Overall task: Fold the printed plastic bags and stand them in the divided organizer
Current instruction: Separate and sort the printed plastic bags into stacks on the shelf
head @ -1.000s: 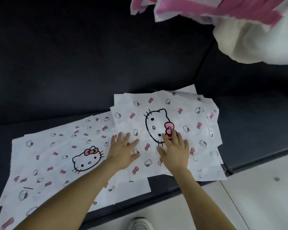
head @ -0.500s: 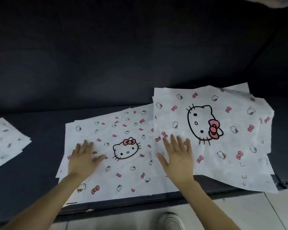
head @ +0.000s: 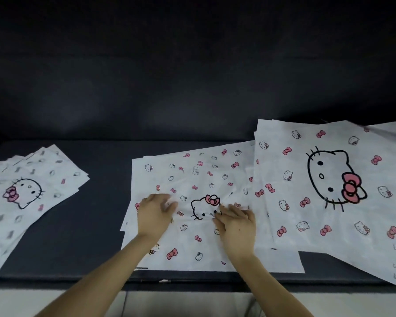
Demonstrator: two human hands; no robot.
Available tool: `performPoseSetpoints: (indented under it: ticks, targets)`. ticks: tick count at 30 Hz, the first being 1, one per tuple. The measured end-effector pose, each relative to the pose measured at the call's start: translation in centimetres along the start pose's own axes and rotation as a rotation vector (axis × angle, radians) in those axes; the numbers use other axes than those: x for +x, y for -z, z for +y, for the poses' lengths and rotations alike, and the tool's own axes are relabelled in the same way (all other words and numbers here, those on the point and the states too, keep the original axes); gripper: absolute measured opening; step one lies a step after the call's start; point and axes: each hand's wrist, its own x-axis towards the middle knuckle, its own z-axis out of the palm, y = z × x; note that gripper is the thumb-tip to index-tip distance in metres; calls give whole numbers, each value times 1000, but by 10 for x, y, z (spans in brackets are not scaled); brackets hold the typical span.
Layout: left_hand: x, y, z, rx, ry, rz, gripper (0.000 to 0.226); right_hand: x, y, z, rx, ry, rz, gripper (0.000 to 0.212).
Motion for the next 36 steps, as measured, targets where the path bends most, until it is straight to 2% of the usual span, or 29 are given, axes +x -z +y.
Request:
performPoseSetpoints:
  ticks: [3,5,8,12,15,17,19,20,23,26,31,36]
  targets:
    - [1,10,7,-83,103,37,32,-1,12,-19,95,-149,0,31]
    - [5,27,11,-144,161,42,39,7,24,-36,127,-290,-59,34]
    - [11,56,11,-196,233,-214,45,22,34,-59,369,-413,-242,32]
    - [18,91,-7,-453,415,-519,51,39,36,-82,658,-538,-330,55]
    - [14,112,-26,-595,437,-635,34,44,30,-103,743,-535,-357,56]
    - [7,119,-34,-683,451,-563,24,44,25,-114,786,-524,-383,49]
    - [2,126,-39,-708,454,-393,19,42,24,-124,775,-462,-453,23]
    - [2,131,-44,-673,432,-306,17,42,25,-128,680,-408,-497,16]
    - [6,154,-66,-499,312,-135,11,45,25,-133,345,-211,-526,39]
    - [11,178,-91,-353,231,-81,14,54,21,-137,180,-58,-524,49]
    - [21,218,-137,-79,173,-3,33,67,0,-153,3,87,-589,60]
    - [36,269,-190,86,283,141,29,73,-28,-183,-50,224,-600,61]
